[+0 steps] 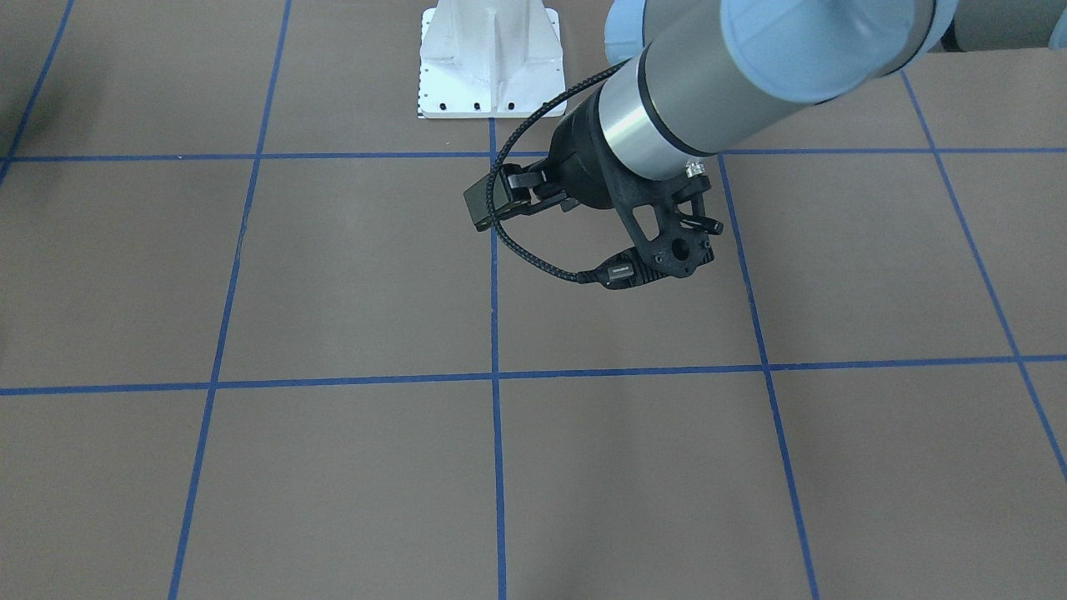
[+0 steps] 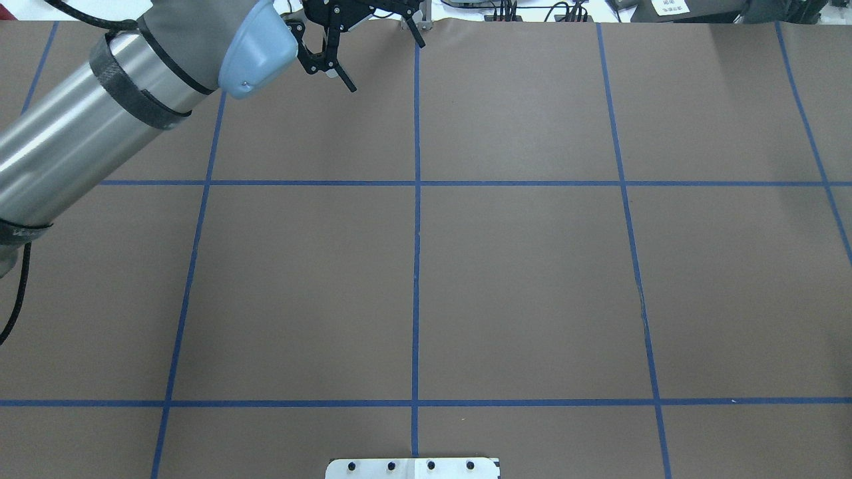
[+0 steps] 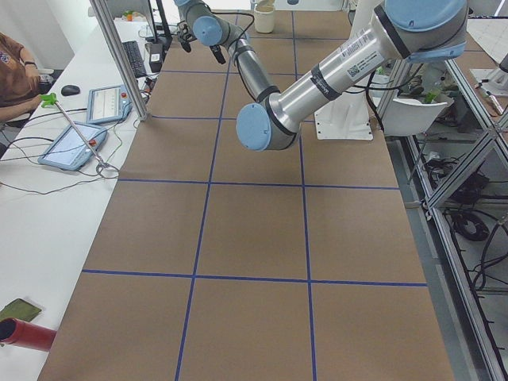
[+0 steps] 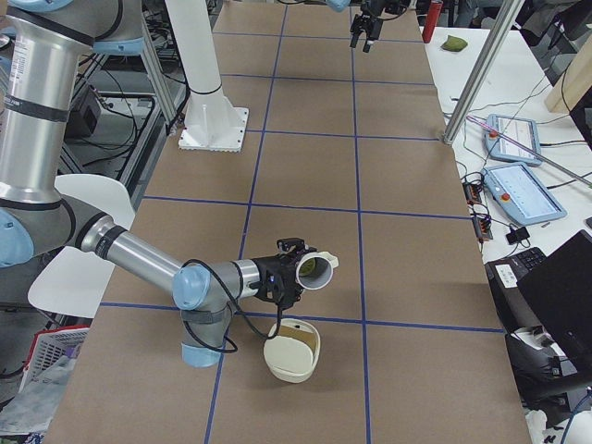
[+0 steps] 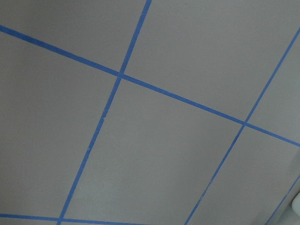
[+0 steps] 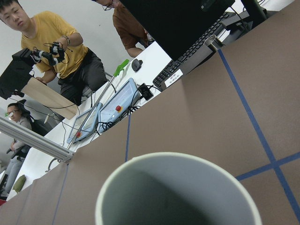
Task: Left arm hands cup to right arm to dump lemon
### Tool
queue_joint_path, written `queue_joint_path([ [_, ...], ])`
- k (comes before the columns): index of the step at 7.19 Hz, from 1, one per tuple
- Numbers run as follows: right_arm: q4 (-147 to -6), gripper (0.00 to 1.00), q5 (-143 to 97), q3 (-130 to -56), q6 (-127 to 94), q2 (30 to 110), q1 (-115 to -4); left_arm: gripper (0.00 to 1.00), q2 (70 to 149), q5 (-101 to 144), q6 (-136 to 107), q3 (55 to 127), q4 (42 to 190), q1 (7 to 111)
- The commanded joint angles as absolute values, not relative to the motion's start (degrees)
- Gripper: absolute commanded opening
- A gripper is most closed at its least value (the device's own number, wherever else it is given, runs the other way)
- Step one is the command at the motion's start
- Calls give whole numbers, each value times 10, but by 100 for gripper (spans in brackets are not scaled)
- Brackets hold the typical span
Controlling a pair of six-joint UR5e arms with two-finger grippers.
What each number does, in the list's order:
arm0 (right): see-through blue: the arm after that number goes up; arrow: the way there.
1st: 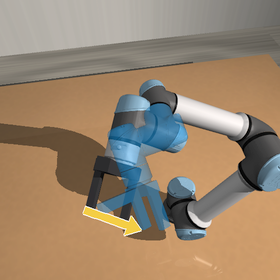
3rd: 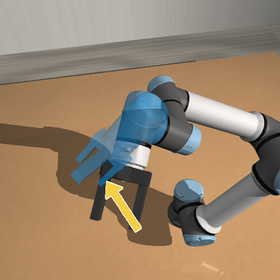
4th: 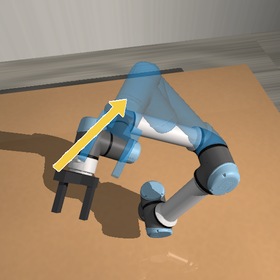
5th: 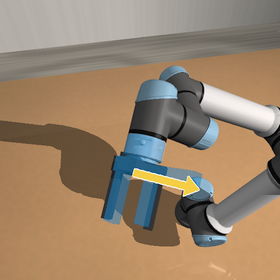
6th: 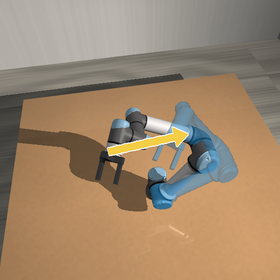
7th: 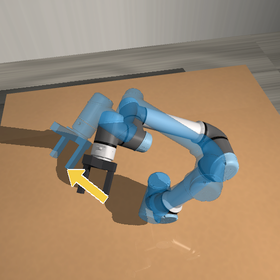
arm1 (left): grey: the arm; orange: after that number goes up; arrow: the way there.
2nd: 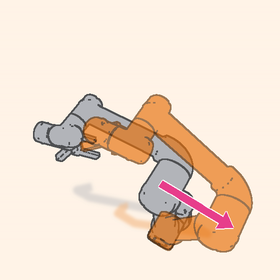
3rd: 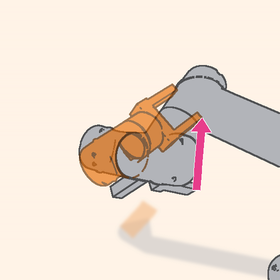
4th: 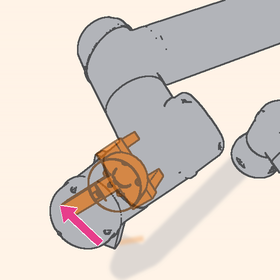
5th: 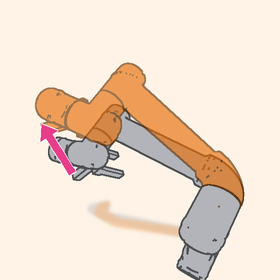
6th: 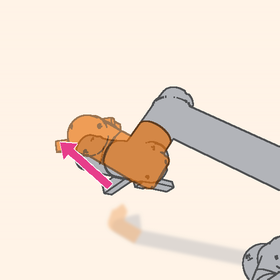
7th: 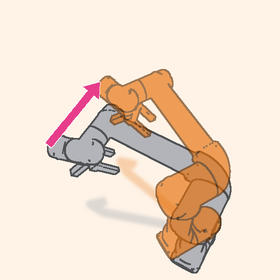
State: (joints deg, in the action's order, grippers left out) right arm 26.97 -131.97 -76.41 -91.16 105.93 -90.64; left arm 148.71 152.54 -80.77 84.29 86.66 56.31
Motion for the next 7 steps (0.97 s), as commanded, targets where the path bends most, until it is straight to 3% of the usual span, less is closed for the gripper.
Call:
queue_joint_path([
  [1, 307, 0, -1315, -758, -1016, 1049, -909, 100, 1487, 1525, -808, 843, 867, 563],
  [7, 442, 0, -1214, -721, -1157, 1036, -917, 100, 1486, 1499, -807, 840, 867, 559],
])
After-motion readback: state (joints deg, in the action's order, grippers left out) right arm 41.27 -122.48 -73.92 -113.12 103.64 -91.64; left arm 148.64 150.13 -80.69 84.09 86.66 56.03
